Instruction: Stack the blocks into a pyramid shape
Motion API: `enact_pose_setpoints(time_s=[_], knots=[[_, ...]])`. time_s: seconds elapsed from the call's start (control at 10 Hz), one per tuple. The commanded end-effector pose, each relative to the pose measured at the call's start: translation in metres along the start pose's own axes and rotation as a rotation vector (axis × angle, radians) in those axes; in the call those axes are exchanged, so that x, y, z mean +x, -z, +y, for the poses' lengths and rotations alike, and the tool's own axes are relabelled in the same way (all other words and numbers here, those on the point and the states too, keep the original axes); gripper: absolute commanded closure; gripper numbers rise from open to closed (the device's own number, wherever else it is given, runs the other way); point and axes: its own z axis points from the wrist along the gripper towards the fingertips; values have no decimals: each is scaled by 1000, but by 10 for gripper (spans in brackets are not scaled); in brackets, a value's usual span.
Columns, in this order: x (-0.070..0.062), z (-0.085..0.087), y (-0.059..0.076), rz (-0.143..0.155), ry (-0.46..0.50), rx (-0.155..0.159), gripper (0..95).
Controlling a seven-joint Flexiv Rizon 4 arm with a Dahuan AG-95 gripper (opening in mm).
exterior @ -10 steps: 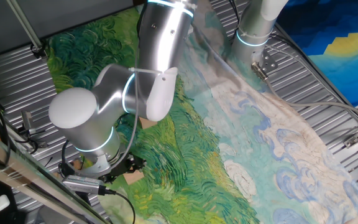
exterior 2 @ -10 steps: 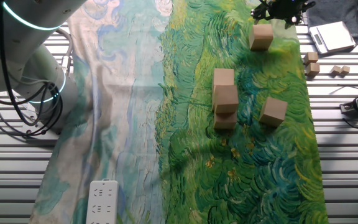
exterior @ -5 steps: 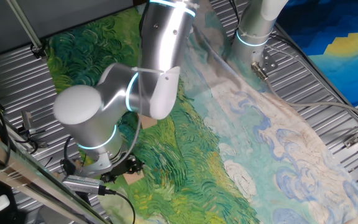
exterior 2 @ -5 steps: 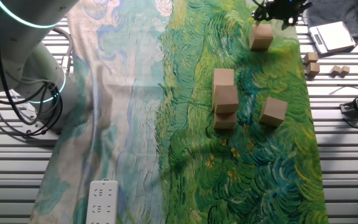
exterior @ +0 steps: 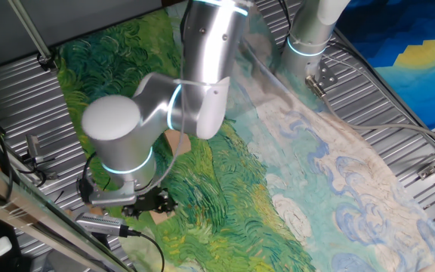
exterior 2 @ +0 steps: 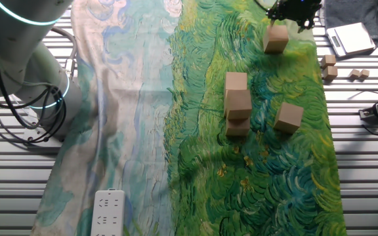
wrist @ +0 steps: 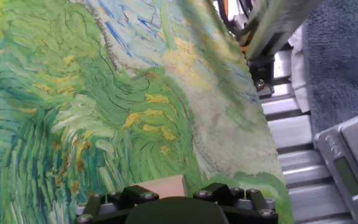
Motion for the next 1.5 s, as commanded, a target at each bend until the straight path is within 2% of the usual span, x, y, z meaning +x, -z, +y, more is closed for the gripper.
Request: enact_pose_setpoints(time_s=[0.1, 0.3, 0.4, 0.5, 0.8, 1.0, 1.5], knots=[[0, -1, 0, -24, -297, 50, 190], [0, -1, 0, -26, -395, 75, 190], [0, -1, 0, -17, -398, 100, 0], [0, -1, 0, -2, -385, 137, 0], [0, -1, 0, 20, -348, 175, 0], [0, -1, 0, 76, -375, 216, 0], [0, -1, 0, 65, -428, 208, 0]])
